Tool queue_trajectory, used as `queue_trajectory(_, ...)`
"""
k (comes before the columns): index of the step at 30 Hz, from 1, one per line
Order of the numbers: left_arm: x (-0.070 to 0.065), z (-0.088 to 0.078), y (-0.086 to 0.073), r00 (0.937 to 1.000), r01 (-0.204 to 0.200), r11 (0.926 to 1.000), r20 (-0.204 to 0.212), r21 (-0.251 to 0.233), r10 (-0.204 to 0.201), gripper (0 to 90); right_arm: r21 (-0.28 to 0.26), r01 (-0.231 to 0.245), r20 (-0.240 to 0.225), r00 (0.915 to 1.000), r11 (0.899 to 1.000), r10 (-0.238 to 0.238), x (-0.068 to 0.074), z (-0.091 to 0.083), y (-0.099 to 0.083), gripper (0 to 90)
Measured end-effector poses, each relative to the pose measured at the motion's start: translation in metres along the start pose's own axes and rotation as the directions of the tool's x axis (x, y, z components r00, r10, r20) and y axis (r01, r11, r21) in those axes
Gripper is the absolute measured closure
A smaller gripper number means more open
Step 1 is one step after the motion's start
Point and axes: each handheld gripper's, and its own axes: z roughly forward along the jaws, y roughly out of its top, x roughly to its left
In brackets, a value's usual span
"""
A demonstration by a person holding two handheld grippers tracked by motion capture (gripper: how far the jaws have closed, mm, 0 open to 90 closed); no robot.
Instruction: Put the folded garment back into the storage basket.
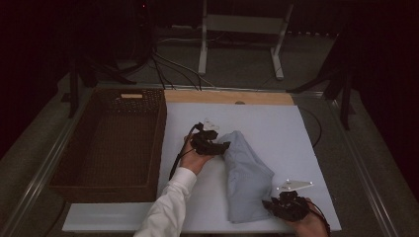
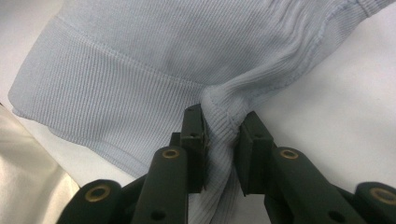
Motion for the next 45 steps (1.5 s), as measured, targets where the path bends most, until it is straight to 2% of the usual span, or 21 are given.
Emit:
queue_trajectory(3,0.000,0.004,-0.001,1.0000,-0.001,0.9999,0.003,0.013,0.001,45.0,0.001,0.001,-0.002,1.0000,1.000,-0.001,0.000,0.000,0.000,75.8)
queue_trajectory(7,0.001,0.007,-0.002,1.0000,-0.005,0.9995,0.000,0.031,0.005,60.6,0.004,0.003,-0.004,1.0000,1.000,-0.003,0.000,-0.001,0.000,75.8)
queue_trajectory(10,0.001,0.008,-0.001,0.9996,-0.022,0.9984,0.018,0.051,0.021,75.3,0.005,0.007,-0.003,1.0000,1.000,-0.007,0.000,-0.001,0.000,75.8)
queue_trajectory(14,0.000,0.008,0.001,0.9991,-0.042,0.9974,0.009,0.058,0.042,84.4,0.005,0.009,-0.003,1.0000,1.000,-0.009,0.000,-0.001,0.000,75.8)
queue_trajectory(21,0.002,0.006,0.008,0.9971,-0.055,0.9977,-0.051,0.041,0.057,85.8,0.005,0.015,-0.003,0.9999,1.000,-0.015,0.000,-0.002,0.000,75.8)
queue_trajectory(23,0.002,0.008,0.009,0.9980,-0.043,0.9980,-0.045,0.046,0.046,85.6,0.005,0.015,-0.003,0.9999,1.000,-0.015,0.000,-0.002,0.000,75.8)
queue_trajectory(26,0.000,0.009,0.008,0.9987,-0.032,0.9985,-0.037,0.045,0.034,78.8,0.006,0.016,-0.002,0.9999,1.000,-0.016,0.000,-0.002,0.000,75.8)
queue_trajectory(31,0.000,0.004,0.009,0.9993,0.021,0.9998,-0.032,0.004,-0.021,48.6,0.006,0.017,-0.002,0.9999,1.000,-0.017,0.000,-0.001,0.000,75.8)
queue_trajectory(34,-0.003,-0.001,0.009,0.9990,0.040,0.9990,-0.019,-0.020,-0.041,37.7,0.007,0.018,-0.002,0.9998,1.000,-0.018,0.000,-0.001,0.000,75.8)
queue_trajectory(38,-0.010,-0.008,0.006,0.9992,0.040,0.9989,-0.007,-0.026,-0.040,30.1,0.008,0.016,-0.002,0.9999,1.000,-0.016,0.000,-0.001,0.000,75.7)
queue_trajectory(45,-0.015,-0.008,-0.002,0.9978,0.056,0.9983,-0.033,-0.012,-0.057,17.3,0.009,0.017,0.000,0.9998,1.000,-0.017,0.001,-0.001,0.000,75.7)
